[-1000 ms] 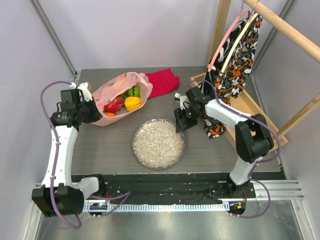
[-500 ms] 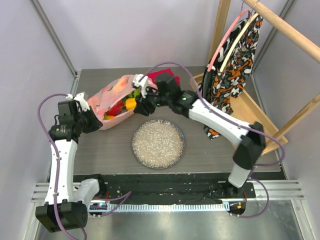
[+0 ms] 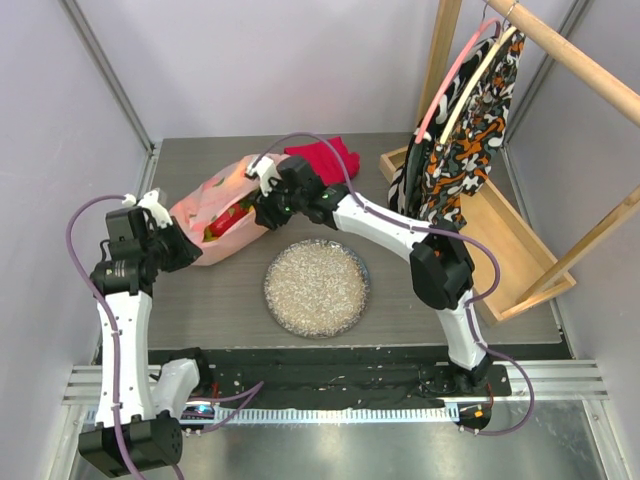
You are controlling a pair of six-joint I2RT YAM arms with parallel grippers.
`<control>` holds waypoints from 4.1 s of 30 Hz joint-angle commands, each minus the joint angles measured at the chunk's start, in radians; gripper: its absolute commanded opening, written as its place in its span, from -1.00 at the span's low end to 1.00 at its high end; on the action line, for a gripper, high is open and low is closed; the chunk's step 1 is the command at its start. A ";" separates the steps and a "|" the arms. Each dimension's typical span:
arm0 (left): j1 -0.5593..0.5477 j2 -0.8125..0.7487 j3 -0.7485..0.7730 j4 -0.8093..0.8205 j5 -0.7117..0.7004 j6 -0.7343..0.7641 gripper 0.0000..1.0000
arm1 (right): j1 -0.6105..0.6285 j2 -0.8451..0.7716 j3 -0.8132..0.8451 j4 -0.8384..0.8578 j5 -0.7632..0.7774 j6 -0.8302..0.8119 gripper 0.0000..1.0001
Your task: Take the fake fruits out of the plastic bag
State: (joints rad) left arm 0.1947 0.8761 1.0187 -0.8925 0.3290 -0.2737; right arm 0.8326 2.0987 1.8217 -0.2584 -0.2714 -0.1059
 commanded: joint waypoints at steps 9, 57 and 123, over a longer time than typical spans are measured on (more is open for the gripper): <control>0.011 0.081 0.142 -0.118 -0.011 0.041 -0.99 | 0.080 -0.233 -0.301 -0.269 -0.247 -0.239 -0.98; 0.028 0.047 0.187 -0.315 -0.048 0.036 -1.00 | 0.140 -0.146 -0.168 -0.404 -0.335 -0.574 -0.14; 0.057 0.043 0.004 -0.086 0.116 -0.047 -0.95 | -0.015 -0.707 -0.483 -0.432 -0.129 -0.492 -0.68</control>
State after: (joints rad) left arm 0.2447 0.9154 0.9867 -1.0344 0.4381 -0.3080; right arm 0.8471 1.4559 1.5036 -0.5079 -0.3794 -0.5186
